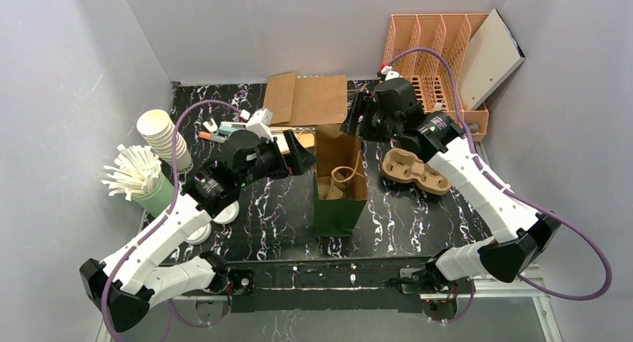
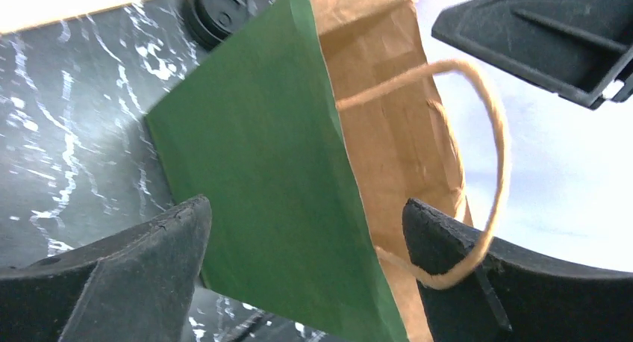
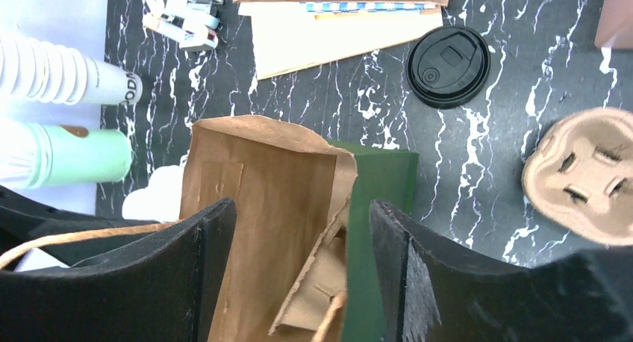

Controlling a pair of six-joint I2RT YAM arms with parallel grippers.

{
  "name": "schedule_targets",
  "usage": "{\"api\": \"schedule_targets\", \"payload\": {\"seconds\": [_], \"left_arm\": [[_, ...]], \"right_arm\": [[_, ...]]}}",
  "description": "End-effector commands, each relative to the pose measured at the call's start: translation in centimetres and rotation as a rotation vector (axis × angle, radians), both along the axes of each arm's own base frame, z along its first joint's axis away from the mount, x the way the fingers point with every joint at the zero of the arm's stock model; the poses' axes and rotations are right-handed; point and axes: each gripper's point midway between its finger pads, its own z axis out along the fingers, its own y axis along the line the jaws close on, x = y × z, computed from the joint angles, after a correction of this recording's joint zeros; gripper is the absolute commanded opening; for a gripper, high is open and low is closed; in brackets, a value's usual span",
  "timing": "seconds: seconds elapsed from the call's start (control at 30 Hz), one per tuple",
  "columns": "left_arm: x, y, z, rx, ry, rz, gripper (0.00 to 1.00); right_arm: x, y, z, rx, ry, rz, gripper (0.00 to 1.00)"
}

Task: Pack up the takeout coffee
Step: Adjust the cup tray in the takeout bag.

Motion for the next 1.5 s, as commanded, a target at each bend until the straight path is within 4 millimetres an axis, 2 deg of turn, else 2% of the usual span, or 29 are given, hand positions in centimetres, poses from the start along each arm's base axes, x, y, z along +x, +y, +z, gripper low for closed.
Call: {"api": "schedule_targets", "payload": {"seconds": [0.0, 0.1, 0.2, 0.27, 0.37, 0.47, 0.57, 0.67, 0.8, 0.87, 1.0, 1.07, 1.1, 1.13, 1.2, 1.33, 1.47], "left_arm": [[1.3, 2.8, 3.7, 0.111, -0.171, 0.081, 0.98], [1.9, 3.8, 4.6, 0.239, -0.227, 0.062, 0.98], [2.9, 3.5, 4.3, 0.331, -0.229, 0.03, 0.98], [3.5, 3.1, 4.4, 0.354, -0.21, 0.029, 0.98], [4.2, 2.5, 5.8, 0.327, -0.197, 0.047, 0.98], [4.3, 1.5, 7.7, 0.264, -0.2, 0.039, 0.98], [4.4, 0.2, 9.4, 0.227, -0.159, 0.015, 0.91], [4.1, -0.5, 8.1, 0.291, -0.051, -0.038, 0.83], [4.1, -1.3, 5.7, 0.389, 0.042, -0.122, 0.78], [4.8, -1.2, 5.1, 0.435, 0.042, -0.128, 0.75], [7.5, 0.2, 5.5, 0.521, 0.01, -0.072, 0.7], [8.2, 0.8, 5.5, 0.537, 0.016, -0.077, 0.67], [8.6, 1.2, 5.4, 0.539, 0.023, -0.077, 0.66], [8.9, 1.5, 5.4, 0.531, 0.026, -0.08, 0.66], [9.3, 1.5, 5.9, 0.478, 0.015, -0.109, 0.66], [9.6, 0.5, 7.2, 0.355, -0.025, -0.165, 0.66], [8.9, -0.3, 8.3, 0.311, -0.074, -0.22, 0.74]], "right_arm": [[0.7, 0.5, 3.1, -0.036, -0.158, 0.136, 0.76], [1.6, -0.3, 2.5, -0.127, -0.179, 0.142, 0.76], [2.3, -1.4, 1.9, -0.229, -0.196, 0.138, 0.75], [2.0, -1.6, 1.7, -0.253, -0.211, 0.179, 0.71], [0.7, -1.8, 1.5, -0.236, -0.198, 0.207, 0.67], [-1.6, -1.3, 1.2, -0.185, -0.129, 0.273, 0.67], [-3.2, -1.8, 0.5, -0.177, -0.007, 0.252, 0.67], [-4.0, -1.3, -0.5, -0.192, 0.096, 0.285, 0.65], [-2.8, -1.1, -2.7, -0.265, 0.164, 0.277, 0.64], [-1.7, -1.0, -2.8, -0.294, 0.136, 0.266, 0.61], [0.3, -1.4, -3.0, -0.355, 0.098, 0.219, 0.55], [0.7, -1.4, -3.3, -0.369, 0.095, 0.221, 0.46], [0.8, -1.2, -3.3, -0.367, 0.086, 0.229, 0.38], [1.2, -0.8, -2.8, -0.352, 0.058, 0.235, 0.23], [1.7, -0.1, -1.8, -0.325, -0.006, 0.26, 0.01], [2.4, 0.7, 1.0, -0.262, -0.166, 0.287, 0.01], [2.4, 0.8, 2.9, -0.226, -0.265, 0.288, 0.01]]}}
